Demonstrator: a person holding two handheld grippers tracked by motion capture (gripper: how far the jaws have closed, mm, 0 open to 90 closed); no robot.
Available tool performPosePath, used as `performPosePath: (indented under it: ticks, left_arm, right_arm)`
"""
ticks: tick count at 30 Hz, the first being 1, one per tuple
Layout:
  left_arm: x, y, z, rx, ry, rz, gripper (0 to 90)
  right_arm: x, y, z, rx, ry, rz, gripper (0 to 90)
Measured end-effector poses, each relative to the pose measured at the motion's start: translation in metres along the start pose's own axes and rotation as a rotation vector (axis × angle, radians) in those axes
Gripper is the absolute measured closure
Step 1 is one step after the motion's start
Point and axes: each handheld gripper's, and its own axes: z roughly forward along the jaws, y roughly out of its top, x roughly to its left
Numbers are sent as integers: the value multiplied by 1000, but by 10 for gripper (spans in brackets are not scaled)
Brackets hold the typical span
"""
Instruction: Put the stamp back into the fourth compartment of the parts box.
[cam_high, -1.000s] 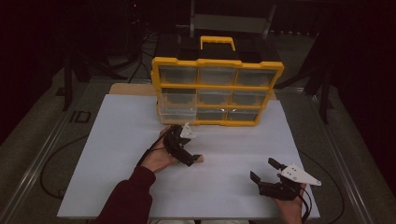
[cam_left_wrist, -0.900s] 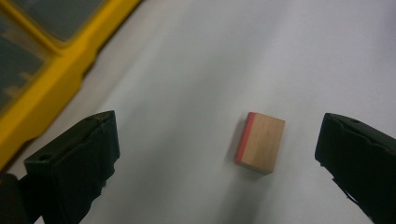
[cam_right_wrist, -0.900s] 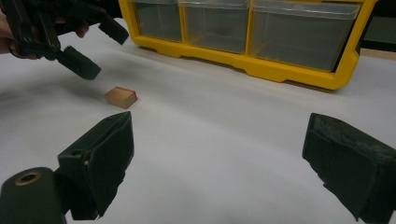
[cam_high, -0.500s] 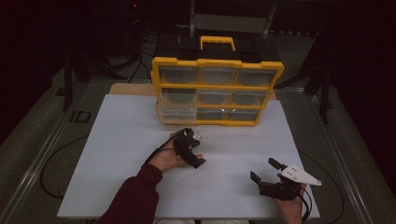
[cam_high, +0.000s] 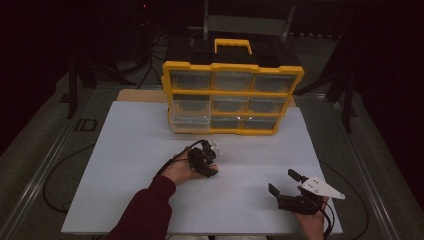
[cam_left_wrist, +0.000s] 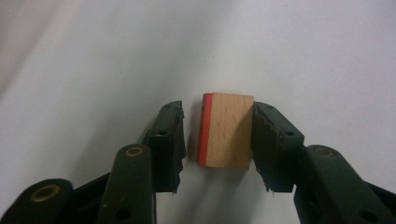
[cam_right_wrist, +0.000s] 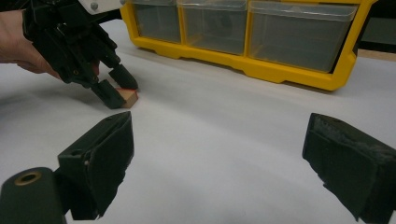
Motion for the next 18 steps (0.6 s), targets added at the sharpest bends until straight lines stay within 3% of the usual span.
performPosePath:
  ticks: [3,13,18]
  left_arm:
    - [2,-1,-1,3,-2,5,660]
    - [4,-1,-4,9,4,-16,669]
    - [6,-1,-10,-12,11,-28,669]
  right_arm:
    - [0,0,0,1,-1,-3,93]
    - [0,0,0,-1,2,-1,93]
    - [0,0,0,1,2,-1,93]
